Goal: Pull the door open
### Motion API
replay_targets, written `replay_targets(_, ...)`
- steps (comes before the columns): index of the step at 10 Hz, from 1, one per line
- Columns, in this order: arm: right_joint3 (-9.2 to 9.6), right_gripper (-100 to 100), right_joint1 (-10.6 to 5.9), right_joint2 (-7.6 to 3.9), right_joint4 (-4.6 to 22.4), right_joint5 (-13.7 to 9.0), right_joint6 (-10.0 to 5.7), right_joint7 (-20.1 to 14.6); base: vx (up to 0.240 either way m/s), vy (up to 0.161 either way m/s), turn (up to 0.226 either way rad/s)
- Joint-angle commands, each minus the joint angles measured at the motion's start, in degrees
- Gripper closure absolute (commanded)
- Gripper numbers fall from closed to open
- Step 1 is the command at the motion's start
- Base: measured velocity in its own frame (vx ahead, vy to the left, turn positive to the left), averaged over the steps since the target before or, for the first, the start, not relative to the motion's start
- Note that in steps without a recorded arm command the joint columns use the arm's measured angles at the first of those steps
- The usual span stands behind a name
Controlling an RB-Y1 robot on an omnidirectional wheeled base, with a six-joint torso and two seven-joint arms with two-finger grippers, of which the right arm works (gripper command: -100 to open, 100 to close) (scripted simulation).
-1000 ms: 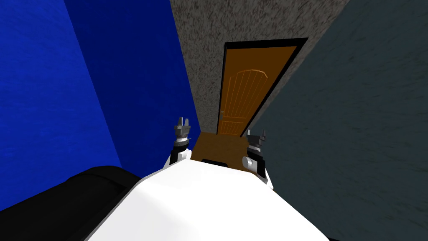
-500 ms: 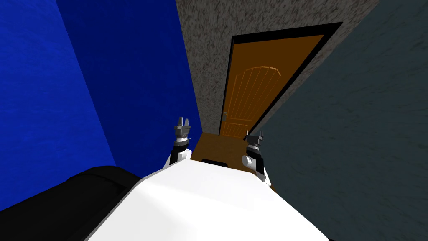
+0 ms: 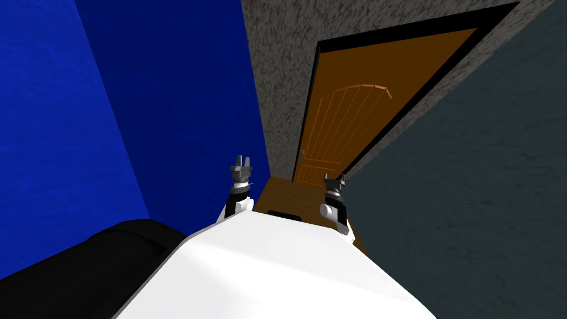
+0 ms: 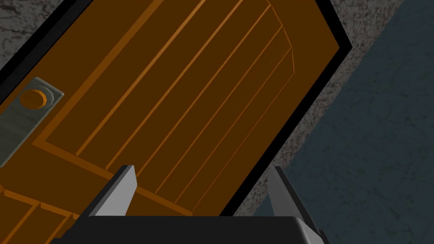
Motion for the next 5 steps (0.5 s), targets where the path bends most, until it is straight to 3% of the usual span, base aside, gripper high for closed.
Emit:
replay_targets(1,-0.36,-100,-0.79,0.01,1.5,-1.0,0.75,-1.6,0.099,-0.003,0.125)
replay_targets(5,-1.20,-100,-3.19,0.09,5.9,-3.3,1.98,-5.4,0.107,0.005,0.123)
